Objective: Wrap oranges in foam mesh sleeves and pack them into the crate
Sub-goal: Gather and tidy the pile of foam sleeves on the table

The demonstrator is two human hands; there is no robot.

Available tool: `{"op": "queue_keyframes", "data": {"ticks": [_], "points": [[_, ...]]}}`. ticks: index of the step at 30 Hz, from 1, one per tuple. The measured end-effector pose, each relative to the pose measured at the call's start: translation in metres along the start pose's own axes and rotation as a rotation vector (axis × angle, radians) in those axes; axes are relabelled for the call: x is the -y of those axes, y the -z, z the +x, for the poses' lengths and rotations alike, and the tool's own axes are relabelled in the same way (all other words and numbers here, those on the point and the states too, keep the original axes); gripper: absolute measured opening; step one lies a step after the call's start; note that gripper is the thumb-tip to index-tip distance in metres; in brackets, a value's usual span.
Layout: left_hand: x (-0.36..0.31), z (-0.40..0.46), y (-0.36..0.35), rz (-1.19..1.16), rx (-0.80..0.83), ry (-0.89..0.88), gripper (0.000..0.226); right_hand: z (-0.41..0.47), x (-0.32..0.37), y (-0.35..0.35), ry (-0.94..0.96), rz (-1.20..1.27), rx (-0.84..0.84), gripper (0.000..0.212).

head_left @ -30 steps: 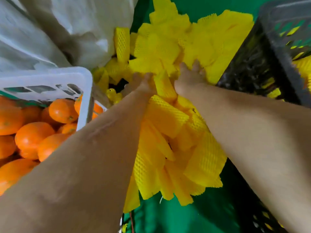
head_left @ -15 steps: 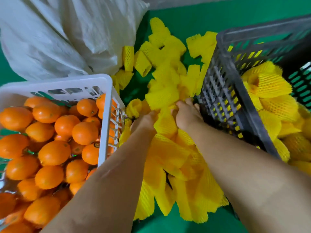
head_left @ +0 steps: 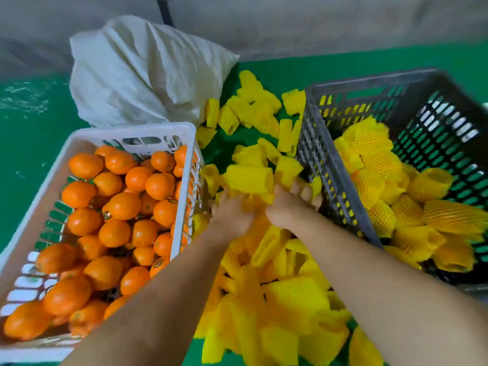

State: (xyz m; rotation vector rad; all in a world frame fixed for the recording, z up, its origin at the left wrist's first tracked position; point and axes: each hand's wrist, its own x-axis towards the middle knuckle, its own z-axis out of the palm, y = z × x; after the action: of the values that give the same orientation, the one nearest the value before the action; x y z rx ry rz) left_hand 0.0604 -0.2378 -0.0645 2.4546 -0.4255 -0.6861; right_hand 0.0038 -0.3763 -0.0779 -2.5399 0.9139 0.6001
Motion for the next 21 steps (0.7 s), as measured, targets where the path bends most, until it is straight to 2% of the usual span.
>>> {"op": "queue_keyframes", "data": {"ticks": [3,6,8,10,13,14,15,17,21], "points": [[-0.009,-0.020,0.032,-0.186,-0.157,-0.183,0.042,-0.028,-0.003,0.044,0.091,0.095,-0.185,0.062],[-0.003,-0.072,0.041,-0.270,-0.227,-0.388,0.040,-0.064,-0.017,0.063,0.241,0.243,-0.251,0.056],[0.013,-0.117,0.024,-0.147,-0.238,-0.576,0.040,-0.093,-0.029,0.049,0.376,0.302,-0.358,0.053],[0.035,-0.161,-0.013,0.076,-0.120,-0.683,0.056,-0.126,-0.047,0.018,0.507,0.355,-0.500,0.047],[0.076,-0.194,-0.077,0.517,0.142,-0.599,0.114,-0.159,-0.082,-0.045,0.622,0.423,-0.568,0.037],[0.089,-0.196,-0.097,0.618,0.194,-0.582,0.124,-0.165,-0.094,-0.066,0.630,0.433,-0.562,0.034],[0.096,-0.194,-0.110,0.700,0.222,-0.553,0.129,-0.168,-0.104,-0.084,0.622,0.433,-0.544,0.033],[0.102,-0.185,-0.126,0.780,0.161,-0.494,0.128,-0.168,-0.114,-0.111,0.575,0.405,-0.476,0.038],[0.091,-0.158,-0.132,0.788,0.035,-0.366,0.107,-0.150,-0.108,-0.135,0.506,0.290,-0.362,0.048]]}}
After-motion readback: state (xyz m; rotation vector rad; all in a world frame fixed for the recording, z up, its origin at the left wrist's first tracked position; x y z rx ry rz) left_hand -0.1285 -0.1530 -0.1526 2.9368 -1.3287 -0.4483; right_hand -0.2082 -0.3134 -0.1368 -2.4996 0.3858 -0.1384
